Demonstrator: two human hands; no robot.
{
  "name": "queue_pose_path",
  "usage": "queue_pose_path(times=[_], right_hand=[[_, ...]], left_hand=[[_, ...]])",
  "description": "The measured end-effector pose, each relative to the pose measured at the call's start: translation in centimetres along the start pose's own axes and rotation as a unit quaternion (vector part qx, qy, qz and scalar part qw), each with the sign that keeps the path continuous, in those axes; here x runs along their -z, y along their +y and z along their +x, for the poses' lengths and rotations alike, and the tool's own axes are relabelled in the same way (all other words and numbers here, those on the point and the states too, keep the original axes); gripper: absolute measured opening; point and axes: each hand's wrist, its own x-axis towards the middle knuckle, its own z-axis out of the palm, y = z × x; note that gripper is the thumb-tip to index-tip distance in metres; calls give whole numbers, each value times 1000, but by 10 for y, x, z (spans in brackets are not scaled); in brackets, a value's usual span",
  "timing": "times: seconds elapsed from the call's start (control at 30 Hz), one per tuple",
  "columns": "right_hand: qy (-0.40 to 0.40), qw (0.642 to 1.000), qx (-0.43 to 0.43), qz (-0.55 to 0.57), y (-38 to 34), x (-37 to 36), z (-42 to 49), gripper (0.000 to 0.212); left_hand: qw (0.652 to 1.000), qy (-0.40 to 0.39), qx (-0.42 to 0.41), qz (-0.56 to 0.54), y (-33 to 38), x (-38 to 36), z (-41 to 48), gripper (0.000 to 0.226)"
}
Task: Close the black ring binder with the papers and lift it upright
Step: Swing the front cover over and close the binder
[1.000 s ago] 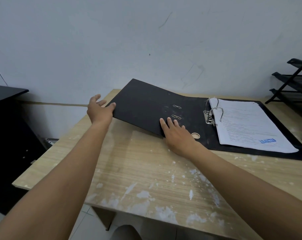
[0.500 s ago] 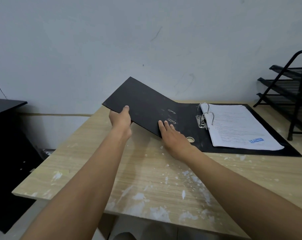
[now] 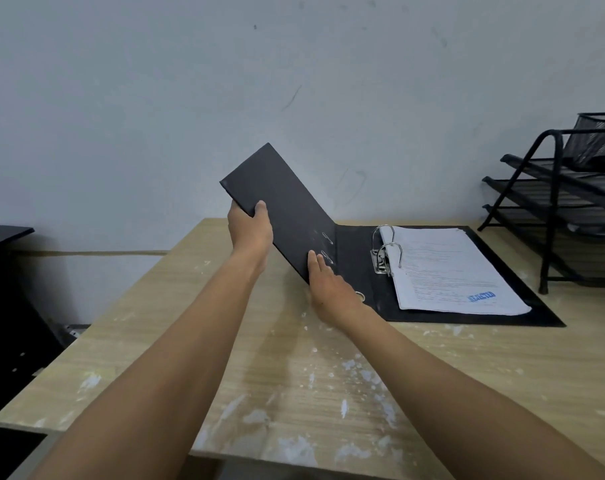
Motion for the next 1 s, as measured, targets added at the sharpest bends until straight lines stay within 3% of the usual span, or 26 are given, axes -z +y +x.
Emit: queue_pose_path(times=[0.4,0.73,1.0], right_hand=[[41,983,-68,165,13,5,-3,63],[53,967,-119,217,24,-4,-9,64],[76,956,-115,260,29,-8,-4,60]], left_hand=[[986,-87,-99,99,24,-58,-15,30],[967,-139,-147,152,30,-87,-37,39],[948,-207,-119,209,3,-85,-55,49]])
